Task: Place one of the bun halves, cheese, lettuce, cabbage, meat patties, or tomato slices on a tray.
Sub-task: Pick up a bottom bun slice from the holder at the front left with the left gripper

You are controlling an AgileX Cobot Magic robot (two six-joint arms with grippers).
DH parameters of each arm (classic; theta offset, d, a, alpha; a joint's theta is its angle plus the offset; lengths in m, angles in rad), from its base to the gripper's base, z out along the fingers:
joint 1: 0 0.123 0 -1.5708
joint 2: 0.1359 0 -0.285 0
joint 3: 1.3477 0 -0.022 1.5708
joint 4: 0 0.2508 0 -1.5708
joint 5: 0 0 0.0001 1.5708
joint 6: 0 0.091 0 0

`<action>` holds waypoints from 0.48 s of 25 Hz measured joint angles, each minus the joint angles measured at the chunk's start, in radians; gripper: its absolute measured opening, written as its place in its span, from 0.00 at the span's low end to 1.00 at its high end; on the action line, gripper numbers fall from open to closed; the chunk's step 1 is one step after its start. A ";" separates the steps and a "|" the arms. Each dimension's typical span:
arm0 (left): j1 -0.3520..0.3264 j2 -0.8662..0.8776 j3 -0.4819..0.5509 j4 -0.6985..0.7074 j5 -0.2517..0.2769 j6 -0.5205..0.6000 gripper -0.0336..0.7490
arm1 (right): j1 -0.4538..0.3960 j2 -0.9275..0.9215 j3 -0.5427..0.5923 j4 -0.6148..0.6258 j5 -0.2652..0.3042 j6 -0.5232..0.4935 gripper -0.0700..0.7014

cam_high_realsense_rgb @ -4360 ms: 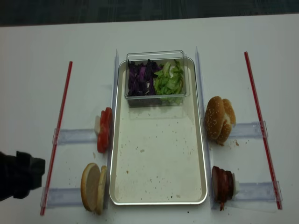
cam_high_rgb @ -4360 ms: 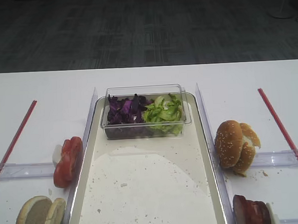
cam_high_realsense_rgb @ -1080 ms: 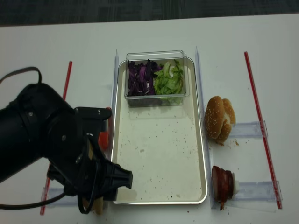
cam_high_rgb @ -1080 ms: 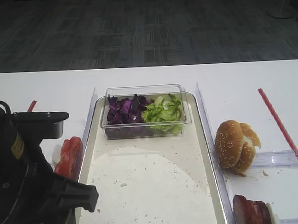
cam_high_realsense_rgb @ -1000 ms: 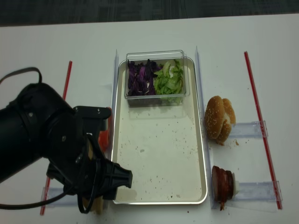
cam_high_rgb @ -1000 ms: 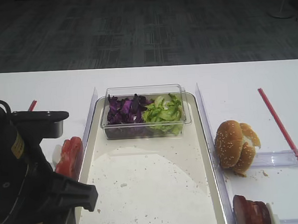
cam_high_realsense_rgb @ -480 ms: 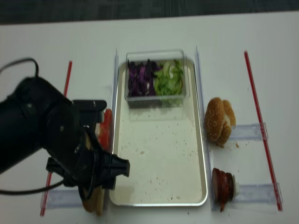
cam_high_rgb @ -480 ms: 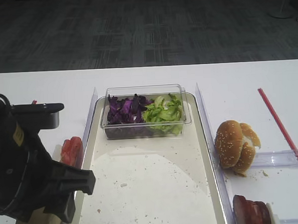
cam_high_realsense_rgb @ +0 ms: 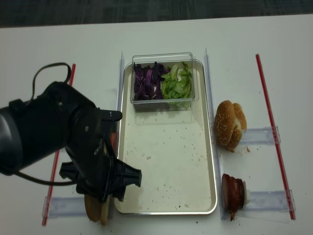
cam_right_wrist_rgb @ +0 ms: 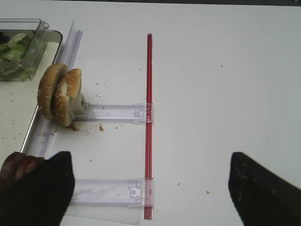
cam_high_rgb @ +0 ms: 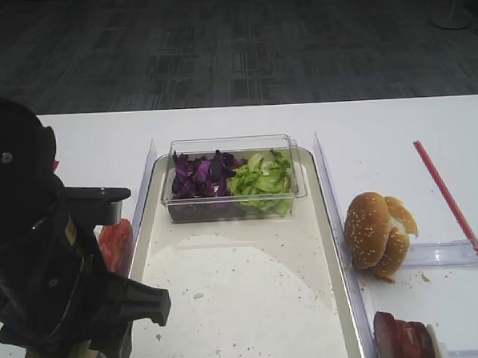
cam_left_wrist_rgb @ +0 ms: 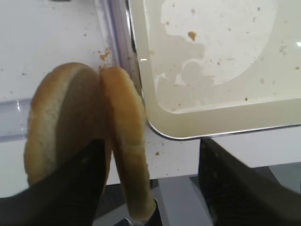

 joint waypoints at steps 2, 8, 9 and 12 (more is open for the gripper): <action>0.000 0.000 -0.007 0.000 -0.004 0.000 0.55 | 0.000 0.000 0.000 0.000 0.000 0.000 0.97; 0.000 0.000 -0.013 -0.001 -0.008 0.002 0.55 | 0.000 0.000 0.000 0.000 0.000 0.000 0.97; 0.000 0.000 -0.013 -0.001 -0.008 0.002 0.55 | 0.000 0.000 0.000 0.000 0.000 0.000 0.97; 0.000 0.000 -0.013 -0.001 -0.008 0.003 0.53 | 0.000 0.000 0.000 0.000 0.000 0.002 0.97</action>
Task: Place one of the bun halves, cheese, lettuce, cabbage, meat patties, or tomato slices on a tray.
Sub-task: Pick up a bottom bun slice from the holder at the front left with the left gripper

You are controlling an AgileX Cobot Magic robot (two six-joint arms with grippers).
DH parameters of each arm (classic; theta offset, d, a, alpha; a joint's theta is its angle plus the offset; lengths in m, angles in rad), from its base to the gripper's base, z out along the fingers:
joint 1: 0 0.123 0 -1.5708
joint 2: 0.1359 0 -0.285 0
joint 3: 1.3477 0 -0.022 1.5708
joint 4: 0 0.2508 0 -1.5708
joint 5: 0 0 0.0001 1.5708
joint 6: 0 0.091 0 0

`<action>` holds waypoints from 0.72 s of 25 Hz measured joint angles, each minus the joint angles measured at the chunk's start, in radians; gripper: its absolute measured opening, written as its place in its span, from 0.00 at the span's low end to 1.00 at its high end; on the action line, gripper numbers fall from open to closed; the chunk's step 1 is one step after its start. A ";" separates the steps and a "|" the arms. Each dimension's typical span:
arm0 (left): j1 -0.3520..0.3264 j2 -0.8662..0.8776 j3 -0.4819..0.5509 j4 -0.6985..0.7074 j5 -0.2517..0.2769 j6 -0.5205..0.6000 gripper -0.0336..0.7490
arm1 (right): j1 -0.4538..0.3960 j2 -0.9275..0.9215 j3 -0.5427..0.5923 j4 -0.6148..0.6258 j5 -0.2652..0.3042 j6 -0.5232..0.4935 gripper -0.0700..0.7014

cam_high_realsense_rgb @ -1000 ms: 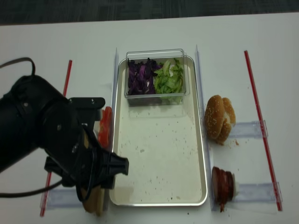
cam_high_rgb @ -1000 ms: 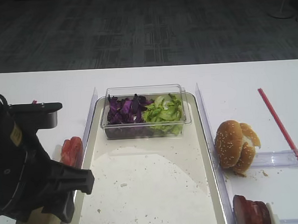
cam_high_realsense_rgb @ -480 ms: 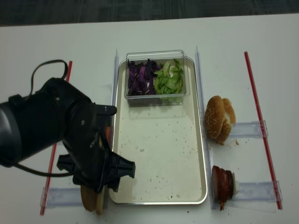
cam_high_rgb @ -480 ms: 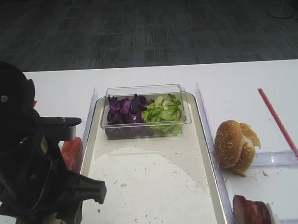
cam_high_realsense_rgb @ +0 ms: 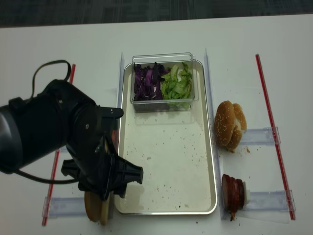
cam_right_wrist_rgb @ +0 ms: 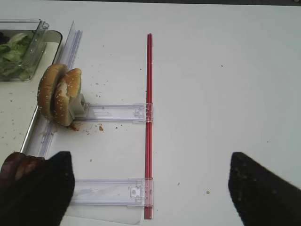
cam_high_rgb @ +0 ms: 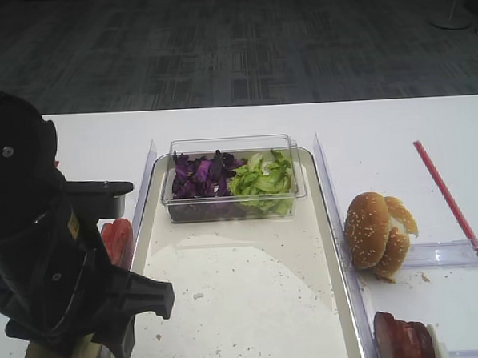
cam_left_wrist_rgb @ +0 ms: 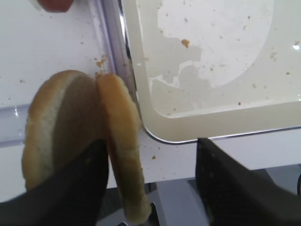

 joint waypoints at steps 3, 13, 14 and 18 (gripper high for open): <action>0.000 0.000 0.000 0.000 0.000 0.002 0.50 | 0.000 0.000 0.000 0.000 0.000 0.000 0.97; 0.000 0.000 0.000 0.002 -0.008 0.002 0.42 | 0.000 0.000 0.000 0.000 0.000 0.000 0.97; 0.000 0.000 0.000 0.003 -0.008 0.002 0.40 | 0.000 0.000 0.000 0.000 0.000 0.000 0.97; 0.000 0.000 -0.002 0.003 -0.008 0.002 0.35 | 0.000 0.000 0.000 0.000 0.000 0.000 0.97</action>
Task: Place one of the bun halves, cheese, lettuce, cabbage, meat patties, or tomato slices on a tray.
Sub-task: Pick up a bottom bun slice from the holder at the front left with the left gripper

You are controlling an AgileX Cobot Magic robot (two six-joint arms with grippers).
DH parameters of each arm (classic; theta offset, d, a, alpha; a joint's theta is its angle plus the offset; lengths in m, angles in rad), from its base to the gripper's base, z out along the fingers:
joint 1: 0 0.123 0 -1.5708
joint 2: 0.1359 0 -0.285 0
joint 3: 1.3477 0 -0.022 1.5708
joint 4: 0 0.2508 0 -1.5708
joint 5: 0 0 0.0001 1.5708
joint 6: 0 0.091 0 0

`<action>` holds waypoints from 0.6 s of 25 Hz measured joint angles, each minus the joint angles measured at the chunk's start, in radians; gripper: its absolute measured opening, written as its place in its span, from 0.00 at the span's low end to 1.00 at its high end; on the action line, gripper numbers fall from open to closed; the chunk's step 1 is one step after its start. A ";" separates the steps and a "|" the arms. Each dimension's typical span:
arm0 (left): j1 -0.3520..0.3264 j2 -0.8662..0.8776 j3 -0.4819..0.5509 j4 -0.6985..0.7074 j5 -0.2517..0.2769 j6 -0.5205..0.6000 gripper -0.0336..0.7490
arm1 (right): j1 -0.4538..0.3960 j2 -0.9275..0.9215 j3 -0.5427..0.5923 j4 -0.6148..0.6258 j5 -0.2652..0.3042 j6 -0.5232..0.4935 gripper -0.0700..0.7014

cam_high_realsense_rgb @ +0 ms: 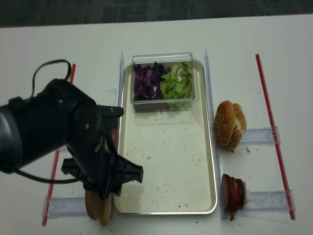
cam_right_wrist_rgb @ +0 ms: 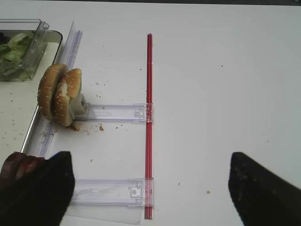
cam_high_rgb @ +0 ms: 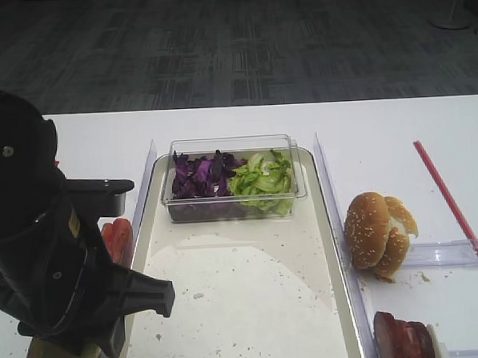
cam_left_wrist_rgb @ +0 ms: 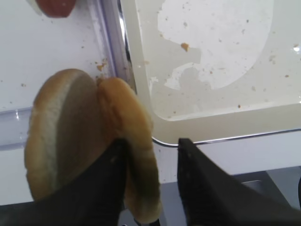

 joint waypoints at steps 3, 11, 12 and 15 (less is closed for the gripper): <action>0.000 0.000 0.000 0.012 0.008 -0.007 0.34 | 0.000 0.000 0.000 0.000 0.000 0.000 0.97; 0.000 0.000 0.000 0.032 0.033 -0.014 0.32 | 0.000 0.000 0.000 0.000 0.000 0.002 0.97; 0.000 0.000 0.000 0.036 0.033 -0.014 0.32 | 0.000 0.000 0.000 0.000 0.000 0.002 0.97; 0.000 0.000 0.000 0.037 0.033 -0.014 0.32 | 0.000 0.000 0.000 0.000 0.000 0.002 0.97</action>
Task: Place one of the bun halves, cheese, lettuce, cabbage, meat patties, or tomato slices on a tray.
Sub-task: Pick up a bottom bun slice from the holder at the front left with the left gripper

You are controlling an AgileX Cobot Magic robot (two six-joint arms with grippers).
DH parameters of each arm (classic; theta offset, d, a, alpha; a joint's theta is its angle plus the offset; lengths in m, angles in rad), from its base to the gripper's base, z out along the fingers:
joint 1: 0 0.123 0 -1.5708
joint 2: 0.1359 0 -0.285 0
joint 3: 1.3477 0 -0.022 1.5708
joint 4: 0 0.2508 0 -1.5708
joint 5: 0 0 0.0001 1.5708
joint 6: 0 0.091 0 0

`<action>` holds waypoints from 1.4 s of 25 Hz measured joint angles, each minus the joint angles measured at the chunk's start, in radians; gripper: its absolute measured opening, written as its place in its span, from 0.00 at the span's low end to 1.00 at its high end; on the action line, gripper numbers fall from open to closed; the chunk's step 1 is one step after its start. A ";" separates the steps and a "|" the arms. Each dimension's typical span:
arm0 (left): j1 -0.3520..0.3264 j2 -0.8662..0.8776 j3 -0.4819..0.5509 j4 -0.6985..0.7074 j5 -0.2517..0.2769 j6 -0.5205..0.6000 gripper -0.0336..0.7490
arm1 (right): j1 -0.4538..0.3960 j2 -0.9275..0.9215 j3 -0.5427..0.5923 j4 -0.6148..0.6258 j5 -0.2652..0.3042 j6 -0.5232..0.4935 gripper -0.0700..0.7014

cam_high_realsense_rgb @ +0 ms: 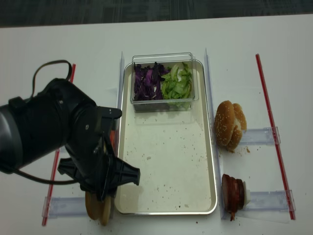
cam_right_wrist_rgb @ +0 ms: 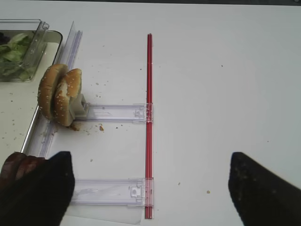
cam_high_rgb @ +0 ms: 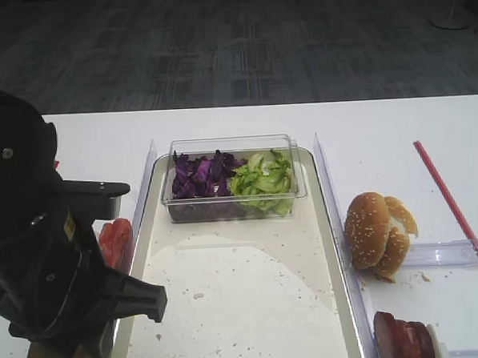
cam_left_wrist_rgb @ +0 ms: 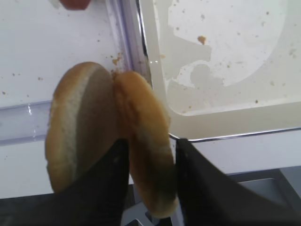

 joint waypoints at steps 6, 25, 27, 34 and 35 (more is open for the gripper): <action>0.000 0.064 0.000 0.001 0.012 0.000 0.31 | 0.000 0.000 0.000 0.000 0.000 0.000 0.97; 0.000 0.097 0.000 0.046 0.012 0.000 0.18 | 0.000 0.000 0.000 0.000 0.000 0.000 0.97; 0.000 0.097 0.000 0.050 0.012 0.000 0.17 | 0.000 0.000 0.000 0.000 0.000 0.000 0.97; 0.000 0.097 0.000 0.052 0.006 0.004 0.17 | 0.000 0.000 0.000 0.000 0.000 0.000 0.97; 0.000 0.097 0.000 0.052 0.006 0.007 0.17 | 0.000 0.000 0.000 0.000 0.000 0.000 0.97</action>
